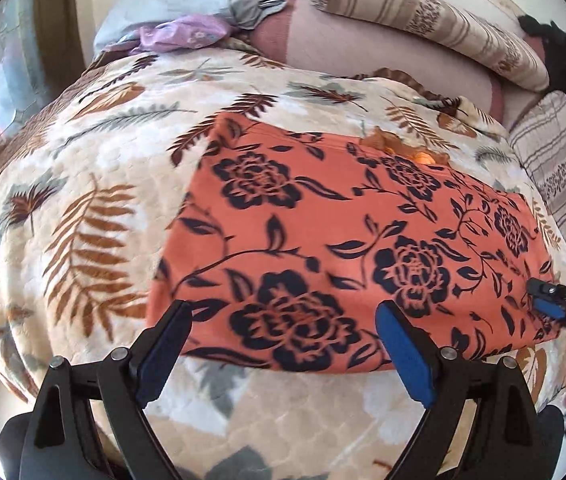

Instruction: Fold small clothes

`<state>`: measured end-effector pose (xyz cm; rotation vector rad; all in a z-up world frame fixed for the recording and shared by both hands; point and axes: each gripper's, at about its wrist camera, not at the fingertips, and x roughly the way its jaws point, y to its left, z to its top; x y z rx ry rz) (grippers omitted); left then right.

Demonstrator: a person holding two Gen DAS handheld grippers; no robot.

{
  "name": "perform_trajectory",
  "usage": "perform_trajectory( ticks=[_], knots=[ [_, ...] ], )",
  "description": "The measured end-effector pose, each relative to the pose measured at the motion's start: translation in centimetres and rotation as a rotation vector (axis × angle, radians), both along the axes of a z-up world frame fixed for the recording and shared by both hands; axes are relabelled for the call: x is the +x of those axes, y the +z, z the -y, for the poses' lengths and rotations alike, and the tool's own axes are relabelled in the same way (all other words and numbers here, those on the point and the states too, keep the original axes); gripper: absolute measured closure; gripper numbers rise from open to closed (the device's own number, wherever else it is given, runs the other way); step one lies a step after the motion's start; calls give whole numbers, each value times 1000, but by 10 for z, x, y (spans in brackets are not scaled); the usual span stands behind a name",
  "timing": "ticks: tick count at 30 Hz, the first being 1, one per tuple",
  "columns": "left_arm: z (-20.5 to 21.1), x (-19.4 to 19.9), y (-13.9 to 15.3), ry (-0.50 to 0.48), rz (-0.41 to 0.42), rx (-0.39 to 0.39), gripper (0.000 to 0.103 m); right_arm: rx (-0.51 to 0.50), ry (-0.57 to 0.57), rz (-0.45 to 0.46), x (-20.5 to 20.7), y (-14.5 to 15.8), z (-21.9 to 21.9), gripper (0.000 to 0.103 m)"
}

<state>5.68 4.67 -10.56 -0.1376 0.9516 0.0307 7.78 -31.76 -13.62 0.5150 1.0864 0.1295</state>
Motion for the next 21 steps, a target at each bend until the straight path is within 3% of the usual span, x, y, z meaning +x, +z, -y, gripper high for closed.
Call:
perform_trajectory(
  ticks=[1,3,6,8,9,11,16,18,19,20,21],
  knots=[
    [-6,-3,1,6,5,-8,10,-11,-30,42,-5,9,-2,21],
    [-15,-6,1,19,19,-7,10,-18,-39,24,-7,21,-10,21],
    [-27,-8,-1,38,14,-25,10,-47,-29,81,-10,37,-17,21],
    [-35,-9,-2,48,16,-61,10,-84,-41,22,-5,22,-14,19],
    [-40,-8,-4,52,8,-89,10,-83,-44,-32,-1,9,-10,19],
    [-57,-8,-10,96,-18,-160,10,-90,-42,11,-4,9,-10,19],
    [-107,-5,-38,253,-96,-395,11,-131,-3,19,-3,8,-16,17],
    [-111,-4,-39,251,-85,-431,12,-120,0,27,-3,8,-15,15],
    [-108,-2,-38,224,-92,-403,46,-120,3,29,-3,8,-15,13],
    [-105,1,-37,194,-107,-368,86,-120,8,33,-3,7,-16,12],
    [-105,5,-38,171,-143,-385,97,-124,13,33,-4,9,-16,11]
  ],
)
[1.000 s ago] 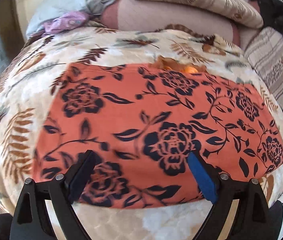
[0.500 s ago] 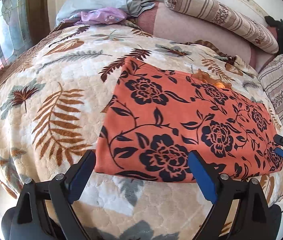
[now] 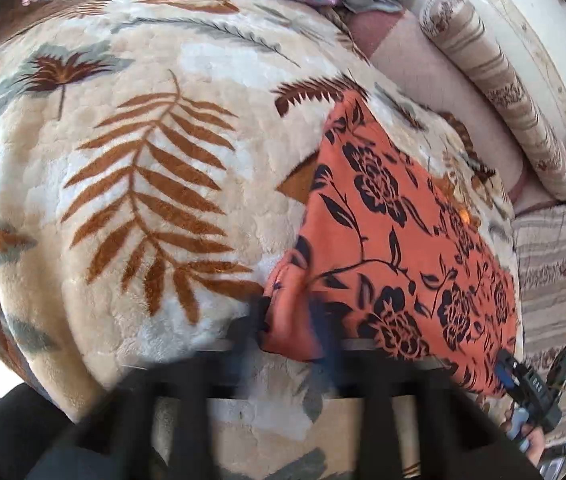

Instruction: Fold small clothes

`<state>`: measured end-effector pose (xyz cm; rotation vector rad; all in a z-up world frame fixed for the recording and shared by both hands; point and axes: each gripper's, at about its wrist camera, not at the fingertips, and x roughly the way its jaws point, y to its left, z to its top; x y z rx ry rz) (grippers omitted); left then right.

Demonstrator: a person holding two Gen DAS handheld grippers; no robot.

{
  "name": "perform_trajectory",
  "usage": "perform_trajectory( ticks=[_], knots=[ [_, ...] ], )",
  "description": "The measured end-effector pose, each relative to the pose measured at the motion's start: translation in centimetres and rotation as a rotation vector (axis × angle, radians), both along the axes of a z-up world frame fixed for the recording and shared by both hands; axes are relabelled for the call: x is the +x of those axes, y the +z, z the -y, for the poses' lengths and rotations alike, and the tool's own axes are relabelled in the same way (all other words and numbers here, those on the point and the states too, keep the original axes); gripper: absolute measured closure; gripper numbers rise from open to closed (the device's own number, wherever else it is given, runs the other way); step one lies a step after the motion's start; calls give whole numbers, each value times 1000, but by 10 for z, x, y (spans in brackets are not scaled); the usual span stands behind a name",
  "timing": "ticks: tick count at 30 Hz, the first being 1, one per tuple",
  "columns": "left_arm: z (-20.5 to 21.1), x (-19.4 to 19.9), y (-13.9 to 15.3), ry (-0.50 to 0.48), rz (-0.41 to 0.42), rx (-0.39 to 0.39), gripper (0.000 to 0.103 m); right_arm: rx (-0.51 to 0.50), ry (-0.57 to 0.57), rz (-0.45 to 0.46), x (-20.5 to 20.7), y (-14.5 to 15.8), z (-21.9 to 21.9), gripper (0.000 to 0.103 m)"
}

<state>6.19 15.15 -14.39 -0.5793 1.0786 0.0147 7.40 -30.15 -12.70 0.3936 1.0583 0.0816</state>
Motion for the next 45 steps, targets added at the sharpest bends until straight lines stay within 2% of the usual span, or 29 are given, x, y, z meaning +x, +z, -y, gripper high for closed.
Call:
perform_trajectory(
  ticks=[1,2,4,5,6,7,8,9,10,11,12,13,16,17,20,23,24,27,28,30,32,35,36,37,39,40,41,42,45],
  knots=[
    [-5,-1,5,19,15,-8,97,-3,4,-1,1,0,-1,9],
    [-6,-3,17,26,55,19,97,-2,7,0,1,0,-1,9],
    [-1,-6,34,47,111,145,98,8,11,8,2,-1,-3,6],
    [0,-3,32,56,95,211,98,13,13,14,1,-2,-3,5],
    [0,4,18,47,33,240,97,16,15,19,1,-2,-3,4],
    [0,15,-5,7,-93,245,94,20,15,21,2,-2,-3,3],
    [-1,15,-9,2,-86,245,94,30,6,21,2,-1,-2,3],
    [-1,10,2,34,-41,254,90,61,-14,21,0,3,2,3],
    [1,5,14,55,-12,281,71,106,-35,23,-4,7,6,3],
    [7,2,26,67,28,318,58,172,-63,42,-12,14,14,3],
    [15,-2,38,69,79,360,33,233,-89,75,-24,22,21,3],
    [27,-4,49,56,136,402,20,277,-108,101,-36,29,28,3],
    [68,-2,67,-32,232,487,19,401,-178,137,-76,31,44,3],
    [81,4,68,-78,241,481,19,435,-202,107,-88,20,46,3],
    [123,24,58,-209,237,445,19,456,-250,29,-96,-12,56,3],
    [161,34,48,-272,219,447,19,565,-346,68,-88,-22,78,4],
    [170,37,47,-279,226,441,19,563,-365,74,-82,-21,82,6],
    [185,42,42,-274,255,446,19,555,-386,75,-59,-20,90,20],
    [189,47,32,-286,229,465,18,544,-394,64,-54,-23,92,28],
    [196,63,-1,-362,59,513,17,527,-412,44,-47,-28,91,36],
    [196,52,18,-344,161,544,17,504,-398,51,-47,-20,89,39],
    [191,39,44,-323,281,508,16,419,-353,63,-44,-10,82,40],
    [190,40,42,-321,288,499,15,400,-341,44,-42,-14,80,38],
    [190,45,32,-326,251,501,15,382,-338,29,-39,-17,77,37],
    [193,59,-7,-390,97,529,12,312,-319,49,-33,-17,71,37],
    [192,53,-5,-387,176,547,11,276,-307,39,-28,-16,67,49],
    [191,50,-1,-394,192,540,11,244,-298,13,-23,-14,64,68],
    [187,51,1,-402,175,496,11,222,-281,-6,-17,-9,61,89],
    [157,49,15,-354,200,343,11,69,-218,60,-3,37,32,90]
  ],
)
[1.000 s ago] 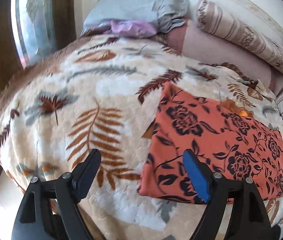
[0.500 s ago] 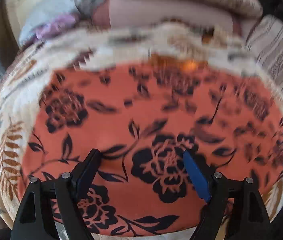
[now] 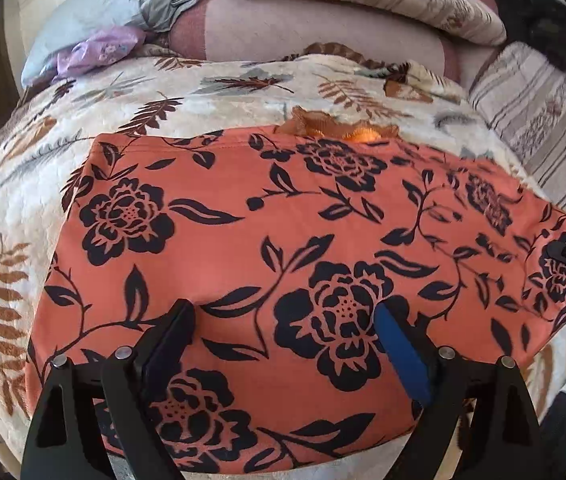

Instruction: Fold small clothes

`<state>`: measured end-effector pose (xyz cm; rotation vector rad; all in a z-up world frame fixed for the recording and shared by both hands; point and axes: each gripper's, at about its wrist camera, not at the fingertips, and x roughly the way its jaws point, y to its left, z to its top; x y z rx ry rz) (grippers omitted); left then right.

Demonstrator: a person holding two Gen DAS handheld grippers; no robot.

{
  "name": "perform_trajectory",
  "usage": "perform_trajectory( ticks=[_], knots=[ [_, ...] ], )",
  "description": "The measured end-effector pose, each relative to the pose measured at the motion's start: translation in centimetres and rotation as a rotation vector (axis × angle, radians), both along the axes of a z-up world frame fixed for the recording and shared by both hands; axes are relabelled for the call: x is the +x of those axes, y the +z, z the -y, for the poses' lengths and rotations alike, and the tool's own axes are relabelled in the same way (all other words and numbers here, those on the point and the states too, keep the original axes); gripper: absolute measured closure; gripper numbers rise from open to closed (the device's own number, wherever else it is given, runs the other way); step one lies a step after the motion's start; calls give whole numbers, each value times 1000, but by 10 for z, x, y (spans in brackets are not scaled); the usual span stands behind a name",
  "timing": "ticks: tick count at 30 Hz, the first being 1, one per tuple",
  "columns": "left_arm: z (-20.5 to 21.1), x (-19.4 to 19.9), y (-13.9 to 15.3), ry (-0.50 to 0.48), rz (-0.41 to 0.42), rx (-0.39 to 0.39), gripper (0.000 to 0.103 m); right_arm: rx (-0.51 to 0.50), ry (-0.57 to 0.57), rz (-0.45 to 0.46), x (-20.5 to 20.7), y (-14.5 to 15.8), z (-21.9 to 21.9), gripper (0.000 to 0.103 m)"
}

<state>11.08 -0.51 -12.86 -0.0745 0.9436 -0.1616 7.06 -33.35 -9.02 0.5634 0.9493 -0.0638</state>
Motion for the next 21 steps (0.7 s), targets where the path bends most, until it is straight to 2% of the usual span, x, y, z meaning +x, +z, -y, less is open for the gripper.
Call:
perform_trajectory(
  ticks=[2,4,5,7,9,10,12,13,14,15,16,21],
  knots=[
    [-35,-6,17,74,54,-119,11,-94,68,96,8,46,-39,90],
    [-75,-8,29,169,101,-237,11,-139,164,185,16,83,-90,90],
    [-99,-12,35,222,121,-304,11,-167,228,226,19,96,-124,90],
    [-140,-19,38,309,138,-427,11,-173,344,267,22,102,-182,90],
    [-168,-20,34,309,126,-544,12,-154,443,248,24,86,-232,90],
    [-177,-19,30,284,111,-614,12,-151,489,216,25,68,-255,90],
    [-189,-11,14,259,40,-771,12,-142,549,109,31,22,-286,90],
    [-189,-4,6,263,-11,-817,12,-149,576,38,36,-5,-297,90],
    [-186,3,-2,265,-62,-837,12,-149,596,-21,38,-29,-304,90],
    [-181,6,-6,270,-102,-835,12,-158,591,-7,36,-35,-305,90],
    [-178,6,-5,263,-114,-836,12,-159,589,6,34,-30,-304,90],
    [-156,12,17,192,-68,-818,12,-80,580,74,32,3,-282,90]
  ],
)
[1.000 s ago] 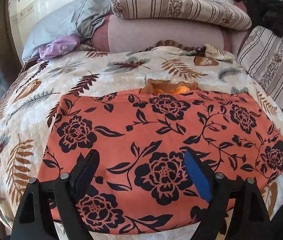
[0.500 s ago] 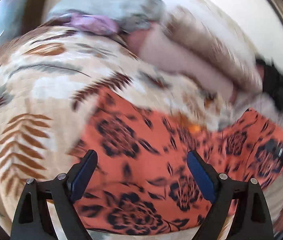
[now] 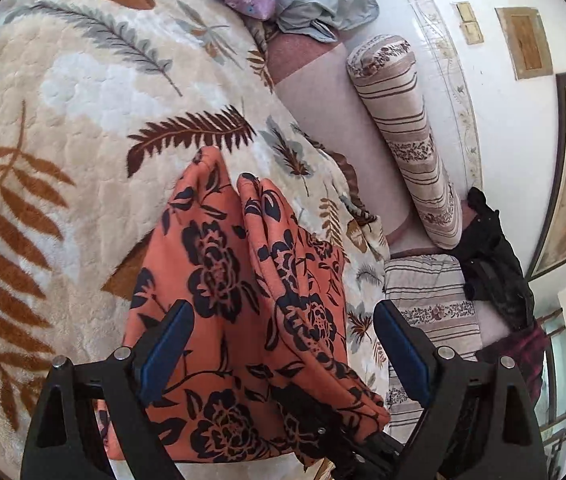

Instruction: Fold small clothes

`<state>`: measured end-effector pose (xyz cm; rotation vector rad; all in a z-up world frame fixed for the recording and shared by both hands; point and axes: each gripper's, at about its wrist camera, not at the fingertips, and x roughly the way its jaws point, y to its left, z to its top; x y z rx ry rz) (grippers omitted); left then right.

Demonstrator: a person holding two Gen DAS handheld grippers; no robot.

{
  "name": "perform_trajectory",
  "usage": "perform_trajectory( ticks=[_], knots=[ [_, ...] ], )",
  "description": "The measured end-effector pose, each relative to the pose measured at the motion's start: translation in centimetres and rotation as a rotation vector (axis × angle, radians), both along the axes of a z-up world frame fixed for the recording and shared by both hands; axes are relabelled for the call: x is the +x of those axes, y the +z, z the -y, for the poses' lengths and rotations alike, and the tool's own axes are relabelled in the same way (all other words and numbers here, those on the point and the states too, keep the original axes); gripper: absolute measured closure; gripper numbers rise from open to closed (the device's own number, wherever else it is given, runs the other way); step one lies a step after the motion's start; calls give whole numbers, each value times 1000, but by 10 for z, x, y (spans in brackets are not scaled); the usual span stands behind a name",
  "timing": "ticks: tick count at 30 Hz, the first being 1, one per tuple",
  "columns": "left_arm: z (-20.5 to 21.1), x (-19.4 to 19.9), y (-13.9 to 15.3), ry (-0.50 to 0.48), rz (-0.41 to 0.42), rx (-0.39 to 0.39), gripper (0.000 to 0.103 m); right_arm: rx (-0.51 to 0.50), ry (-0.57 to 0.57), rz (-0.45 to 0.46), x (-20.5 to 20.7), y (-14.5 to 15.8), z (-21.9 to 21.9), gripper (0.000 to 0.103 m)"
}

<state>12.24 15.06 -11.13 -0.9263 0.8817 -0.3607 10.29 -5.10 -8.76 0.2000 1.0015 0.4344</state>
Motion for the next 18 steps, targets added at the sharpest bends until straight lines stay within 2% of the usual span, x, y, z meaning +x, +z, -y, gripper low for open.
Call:
perform_trajectory(
  ticks=[3,5,6,7,8,9,11,15,17,18],
  knots=[
    [16,24,-3,-54,-46,47,12,28,5,39,-8,13,5,90],
    [26,41,-10,-85,-87,58,12,26,16,37,-7,15,-7,90],
    [32,48,-14,-102,-105,64,17,25,17,29,-8,12,-8,90],
    [38,55,-17,-129,-112,76,49,33,38,34,-9,9,-8,90],
    [44,62,-19,-166,-124,99,70,30,41,29,-8,6,-11,90],
    [48,66,-20,-175,-144,150,83,20,45,34,-9,7,-14,90],
    [46,68,-11,-183,-103,170,83,-1,61,66,-14,14,-19,90],
    [31,52,37,-201,103,221,85,8,96,144,-21,41,-33,90],
    [18,54,30,-207,106,251,85,0,115,148,-23,41,-47,88],
    [11,59,16,-211,63,265,85,-18,124,141,-22,34,-56,86]
  ],
)
